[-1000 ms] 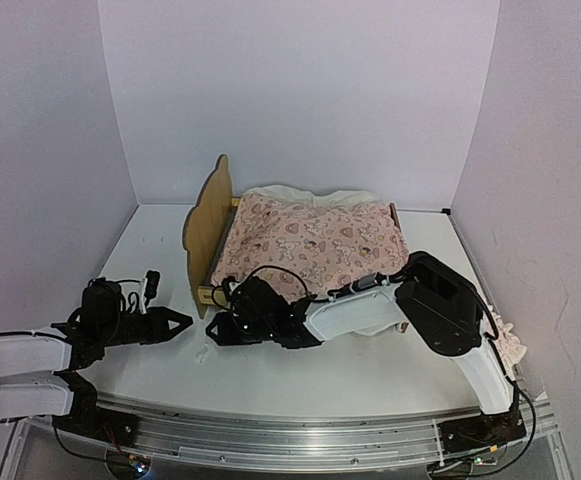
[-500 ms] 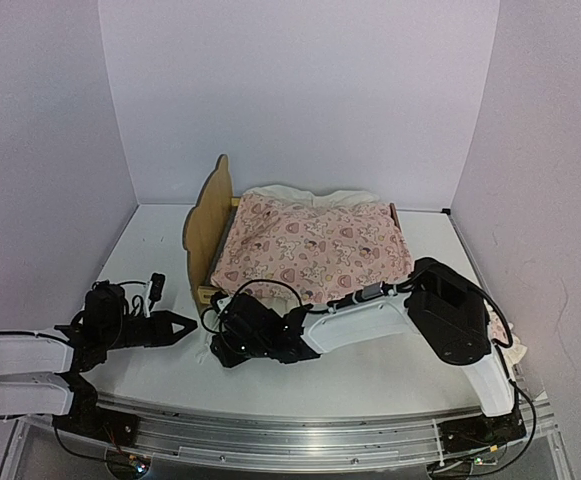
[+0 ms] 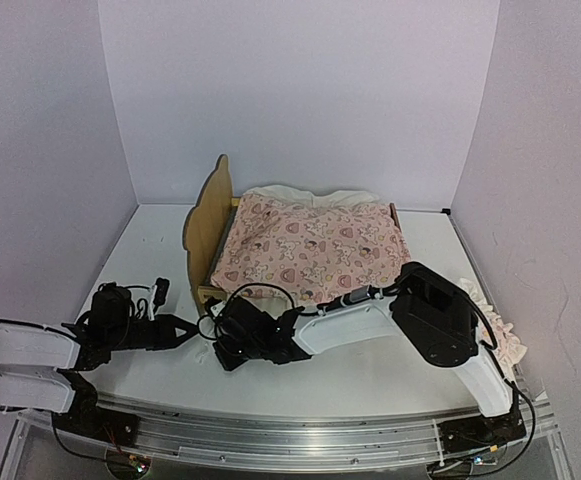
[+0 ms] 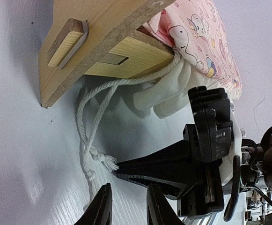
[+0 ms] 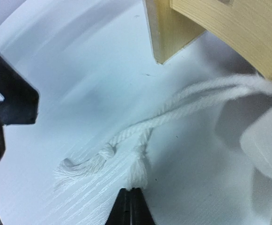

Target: Set up the pet bed

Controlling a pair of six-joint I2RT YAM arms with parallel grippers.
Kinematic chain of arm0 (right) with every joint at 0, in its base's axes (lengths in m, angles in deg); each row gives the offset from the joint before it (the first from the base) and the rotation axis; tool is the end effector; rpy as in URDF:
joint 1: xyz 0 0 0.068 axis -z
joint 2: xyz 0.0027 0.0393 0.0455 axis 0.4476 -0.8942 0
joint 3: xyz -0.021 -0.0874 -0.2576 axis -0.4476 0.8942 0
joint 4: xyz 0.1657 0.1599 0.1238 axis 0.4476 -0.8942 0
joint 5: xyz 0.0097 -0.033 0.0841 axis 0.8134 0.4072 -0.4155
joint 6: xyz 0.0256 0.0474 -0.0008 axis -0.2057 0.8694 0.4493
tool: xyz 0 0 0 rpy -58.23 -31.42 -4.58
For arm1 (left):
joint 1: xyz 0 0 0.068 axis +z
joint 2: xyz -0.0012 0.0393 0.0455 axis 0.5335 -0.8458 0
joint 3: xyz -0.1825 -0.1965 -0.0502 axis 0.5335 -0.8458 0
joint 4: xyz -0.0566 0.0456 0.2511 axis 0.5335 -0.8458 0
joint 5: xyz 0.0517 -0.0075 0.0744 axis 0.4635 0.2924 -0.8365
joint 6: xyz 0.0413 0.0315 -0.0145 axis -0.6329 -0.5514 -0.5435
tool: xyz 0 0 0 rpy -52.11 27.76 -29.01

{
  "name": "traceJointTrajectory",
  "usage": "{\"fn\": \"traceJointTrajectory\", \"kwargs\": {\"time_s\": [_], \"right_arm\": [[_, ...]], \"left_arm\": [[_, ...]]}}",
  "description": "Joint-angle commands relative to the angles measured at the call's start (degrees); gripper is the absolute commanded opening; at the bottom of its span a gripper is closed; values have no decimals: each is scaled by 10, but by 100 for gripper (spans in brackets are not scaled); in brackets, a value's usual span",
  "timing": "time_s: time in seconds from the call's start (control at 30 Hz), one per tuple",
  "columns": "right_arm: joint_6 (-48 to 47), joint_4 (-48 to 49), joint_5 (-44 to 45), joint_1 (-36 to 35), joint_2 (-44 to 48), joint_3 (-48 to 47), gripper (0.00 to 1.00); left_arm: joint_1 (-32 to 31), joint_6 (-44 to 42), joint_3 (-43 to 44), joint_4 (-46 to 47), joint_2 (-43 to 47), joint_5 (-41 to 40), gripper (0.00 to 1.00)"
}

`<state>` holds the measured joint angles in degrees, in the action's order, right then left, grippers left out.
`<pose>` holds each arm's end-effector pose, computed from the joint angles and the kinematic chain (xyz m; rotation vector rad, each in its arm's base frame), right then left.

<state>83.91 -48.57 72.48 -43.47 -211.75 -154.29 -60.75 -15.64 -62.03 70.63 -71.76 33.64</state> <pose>0.1808 0.4769 0.1127 -0.8730 2.1615 0.5879 0.1511 -0.1001 0.1343 0.1573 2.2438 -1.1261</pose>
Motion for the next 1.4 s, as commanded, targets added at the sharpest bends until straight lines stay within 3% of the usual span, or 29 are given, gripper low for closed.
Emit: {"fn": "traceJointTrajectory", "kwargs": {"time_s": [0.0,0.33,0.7,0.9,1.03,1.2,1.37], "right_arm": [[-12,-12,-15,1,18,8,0],[-2,15,-132,13,76,58,0],[-22,37,-160,27,99,85,0],[-21,51,-165,27,106,74,0],[-2,59,-149,28,116,96,0],[26,119,-123,28,127,148,0],[30,153,-106,28,124,166,0]], "left_arm": [[-17,-17,15,56,-27,-11,27],[-49,-58,63,97,-176,-82,28],[-59,-33,100,128,-251,-95,29],[-64,-54,114,104,-238,-74,27],[-79,-137,109,95,-169,-37,26],[-117,-252,82,89,-108,-62,26],[-133,-278,98,102,-168,-120,28]]}}
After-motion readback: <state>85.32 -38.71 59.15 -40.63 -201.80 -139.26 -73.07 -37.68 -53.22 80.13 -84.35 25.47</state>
